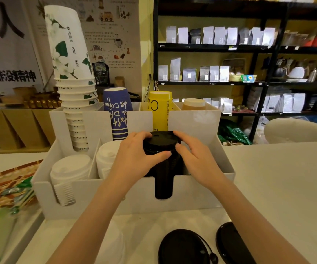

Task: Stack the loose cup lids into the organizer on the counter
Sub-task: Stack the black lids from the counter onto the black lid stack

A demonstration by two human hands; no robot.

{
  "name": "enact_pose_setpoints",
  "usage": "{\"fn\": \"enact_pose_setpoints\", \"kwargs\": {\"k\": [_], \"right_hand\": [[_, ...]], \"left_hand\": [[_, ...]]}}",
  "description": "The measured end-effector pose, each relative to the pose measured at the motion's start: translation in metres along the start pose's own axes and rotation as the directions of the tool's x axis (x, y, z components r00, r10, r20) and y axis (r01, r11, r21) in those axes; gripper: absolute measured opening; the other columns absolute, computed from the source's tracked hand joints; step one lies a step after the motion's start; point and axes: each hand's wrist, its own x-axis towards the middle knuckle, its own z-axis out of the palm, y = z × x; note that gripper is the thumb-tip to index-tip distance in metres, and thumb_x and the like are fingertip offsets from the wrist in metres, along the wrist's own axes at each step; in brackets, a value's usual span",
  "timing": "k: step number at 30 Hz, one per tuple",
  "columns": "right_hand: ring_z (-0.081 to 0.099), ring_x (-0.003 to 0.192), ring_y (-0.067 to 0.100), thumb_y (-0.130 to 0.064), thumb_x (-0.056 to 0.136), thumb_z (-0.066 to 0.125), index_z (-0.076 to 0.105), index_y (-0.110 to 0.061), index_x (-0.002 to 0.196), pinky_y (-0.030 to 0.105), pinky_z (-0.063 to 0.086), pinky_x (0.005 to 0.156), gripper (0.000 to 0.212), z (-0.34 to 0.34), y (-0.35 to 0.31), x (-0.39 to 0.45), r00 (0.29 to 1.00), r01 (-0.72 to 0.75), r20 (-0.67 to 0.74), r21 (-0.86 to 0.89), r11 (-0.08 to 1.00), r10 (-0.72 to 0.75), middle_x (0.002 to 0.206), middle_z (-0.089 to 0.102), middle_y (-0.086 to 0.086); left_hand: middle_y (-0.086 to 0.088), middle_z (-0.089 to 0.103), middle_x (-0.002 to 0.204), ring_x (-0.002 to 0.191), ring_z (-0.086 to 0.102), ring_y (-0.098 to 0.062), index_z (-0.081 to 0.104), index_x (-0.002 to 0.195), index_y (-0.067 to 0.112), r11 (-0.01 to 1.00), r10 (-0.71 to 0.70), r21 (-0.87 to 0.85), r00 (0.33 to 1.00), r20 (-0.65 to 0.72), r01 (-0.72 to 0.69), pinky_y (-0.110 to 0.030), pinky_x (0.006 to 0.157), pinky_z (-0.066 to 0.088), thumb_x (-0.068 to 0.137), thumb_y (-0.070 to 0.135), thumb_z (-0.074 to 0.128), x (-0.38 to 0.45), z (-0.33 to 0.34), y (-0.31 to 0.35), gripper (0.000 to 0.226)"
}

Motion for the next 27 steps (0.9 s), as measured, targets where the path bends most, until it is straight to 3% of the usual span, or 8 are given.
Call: {"fn": "enact_pose_setpoints", "kwargs": {"k": [6, 10, 14, 17, 20, 23, 27], "right_hand": [[0.046, 0.12, 0.012, -0.023, 0.095, 0.036, 0.037, -0.021, 0.137, 0.025, 0.037, 0.099, 0.042, 0.002, 0.004, -0.003, 1.0, 0.0, -0.017, -0.026, 1.0, 0.0, 0.133, 0.052, 0.001], [0.043, 0.126, 0.013, -0.026, 0.096, 0.034, 0.032, -0.021, 0.139, 0.03, 0.036, 0.106, 0.044, 0.002, 0.001, -0.008, 1.0, -0.024, -0.006, -0.034, 0.999, 0.024, 0.138, 0.048, 0.001], [0.035, 0.133, 0.013, -0.026, 0.095, 0.038, 0.025, -0.021, 0.141, 0.025, 0.029, 0.105, 0.048, -0.001, -0.006, -0.014, 0.998, -0.057, -0.006, -0.035, 0.998, 0.057, 0.145, 0.04, -0.001], [0.035, 0.133, 0.013, -0.028, 0.093, 0.042, 0.024, -0.022, 0.141, 0.029, 0.03, 0.106, 0.052, -0.009, -0.011, -0.027, 0.997, -0.078, -0.027, -0.053, 0.996, 0.077, 0.146, 0.039, 0.0], [0.042, 0.125, 0.01, -0.028, 0.092, 0.045, 0.025, -0.023, 0.141, 0.028, 0.035, 0.101, 0.053, -0.022, -0.01, -0.046, 0.994, -0.104, -0.035, -0.103, 0.989, 0.101, 0.143, 0.042, 0.001], [0.041, 0.126, 0.01, -0.029, 0.091, 0.046, 0.026, -0.023, 0.14, 0.023, 0.032, 0.097, 0.052, -0.039, -0.006, -0.065, 0.991, -0.135, -0.031, -0.154, 0.979, 0.132, 0.143, 0.042, 0.0], [0.042, 0.126, 0.012, -0.031, 0.091, 0.045, 0.03, -0.024, 0.138, 0.021, 0.029, 0.098, 0.049, -0.064, 0.005, -0.099, 0.978, -0.203, -0.089, -0.213, 0.956, 0.188, 0.141, 0.045, -0.002]], "left_hand": [[-0.003, 0.055, 0.122, 0.111, 0.047, -0.015, 0.048, 0.122, 0.018, 1.0, 0.007, 0.013, 1.0, -0.001, -0.007, -0.022, 0.085, 0.034, 0.068, 0.044, 0.069, -0.001, 0.001, 0.0, 0.063], [-0.004, 0.055, 0.122, 0.111, 0.047, -0.016, 0.047, 0.123, 0.017, 1.0, 0.013, 0.023, 1.0, -0.004, -0.013, -0.022, 0.086, 0.034, 0.069, 0.044, 0.068, -0.002, 0.002, 0.001, 0.064], [-0.006, 0.052, 0.125, 0.113, 0.046, -0.018, 0.046, 0.125, 0.015, 0.999, 0.026, 0.033, 1.0, 0.011, -0.027, -0.022, 0.086, 0.032, 0.071, 0.043, 0.067, -0.002, 0.002, 0.001, 0.064], [-0.007, 0.046, 0.13, 0.12, 0.041, -0.019, 0.044, 0.126, 0.012, 0.997, 0.036, 0.068, 0.999, 0.009, -0.037, -0.026, 0.096, 0.034, 0.072, 0.043, 0.066, -0.003, 0.003, 0.003, 0.066], [-0.008, 0.041, 0.137, 0.128, 0.035, -0.022, 0.043, 0.127, 0.013, 0.985, 0.129, 0.125, 0.99, -0.061, -0.121, -0.033, 0.105, 0.031, 0.073, 0.042, 0.065, -0.01, 0.006, 0.012, 0.066], [-0.01, 0.047, 0.134, 0.124, 0.04, -0.025, 0.048, 0.123, 0.012, 0.955, 0.274, 0.16, 0.951, -0.144, -0.251, -0.033, 0.102, 0.033, 0.076, 0.033, 0.065, -0.02, 0.013, 0.024, 0.055], [-0.012, 0.058, 0.123, 0.118, 0.05, -0.027, 0.055, 0.117, 0.009, 0.913, 0.397, 0.144, 0.913, -0.096, -0.381, -0.028, 0.097, 0.031, 0.076, 0.032, 0.063, -0.037, 0.032, 0.041, 0.048]]}}
